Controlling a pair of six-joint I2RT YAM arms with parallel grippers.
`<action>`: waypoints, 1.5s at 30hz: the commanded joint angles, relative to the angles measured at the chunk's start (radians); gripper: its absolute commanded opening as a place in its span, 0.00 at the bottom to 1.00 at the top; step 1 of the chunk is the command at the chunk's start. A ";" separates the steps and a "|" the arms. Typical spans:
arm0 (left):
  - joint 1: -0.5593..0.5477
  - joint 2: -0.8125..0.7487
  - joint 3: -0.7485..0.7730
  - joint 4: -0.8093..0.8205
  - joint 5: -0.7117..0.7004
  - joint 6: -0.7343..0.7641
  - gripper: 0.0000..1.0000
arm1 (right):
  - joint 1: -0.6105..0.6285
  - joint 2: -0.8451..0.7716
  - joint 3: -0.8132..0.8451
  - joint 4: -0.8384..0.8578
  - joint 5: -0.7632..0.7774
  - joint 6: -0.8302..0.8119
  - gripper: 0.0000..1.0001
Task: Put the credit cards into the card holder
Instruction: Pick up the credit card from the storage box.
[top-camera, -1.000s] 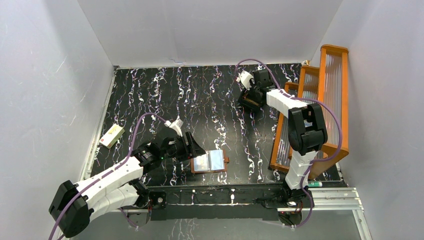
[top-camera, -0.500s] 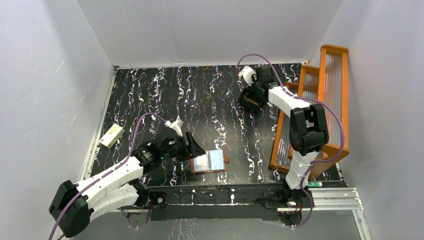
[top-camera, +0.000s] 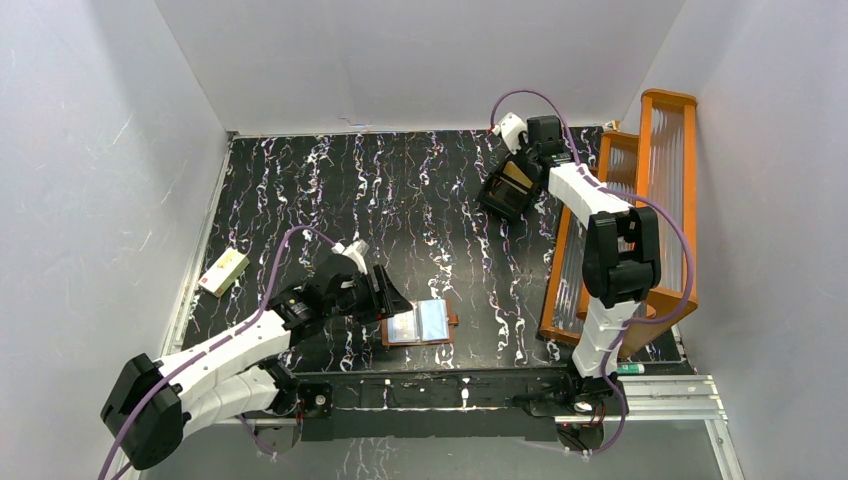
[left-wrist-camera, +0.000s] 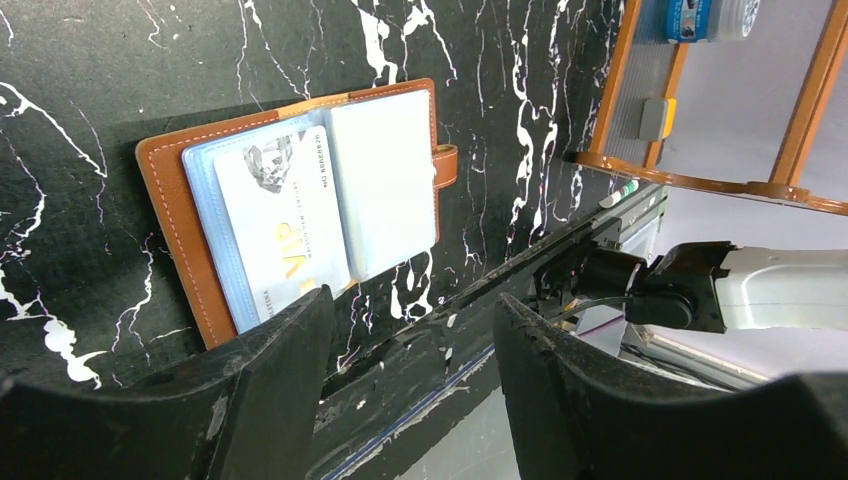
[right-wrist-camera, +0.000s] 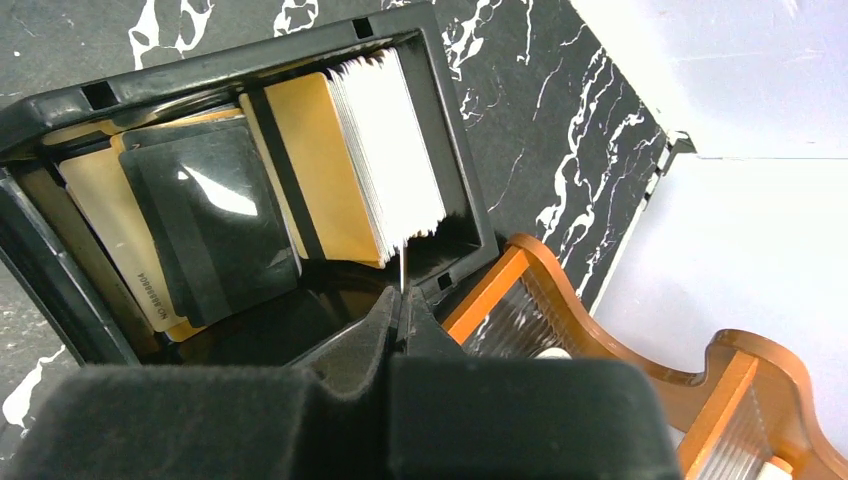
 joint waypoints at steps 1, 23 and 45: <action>0.003 0.000 0.021 0.003 0.022 0.010 0.58 | -0.004 -0.018 0.040 0.004 -0.040 0.051 0.00; 0.020 0.031 0.271 0.026 -0.024 -0.033 0.58 | 0.120 -0.538 -0.228 -0.080 -0.557 0.855 0.00; 0.074 -0.108 0.370 0.083 -0.062 -0.037 0.49 | 0.412 -0.802 -0.603 0.511 -0.859 1.516 0.00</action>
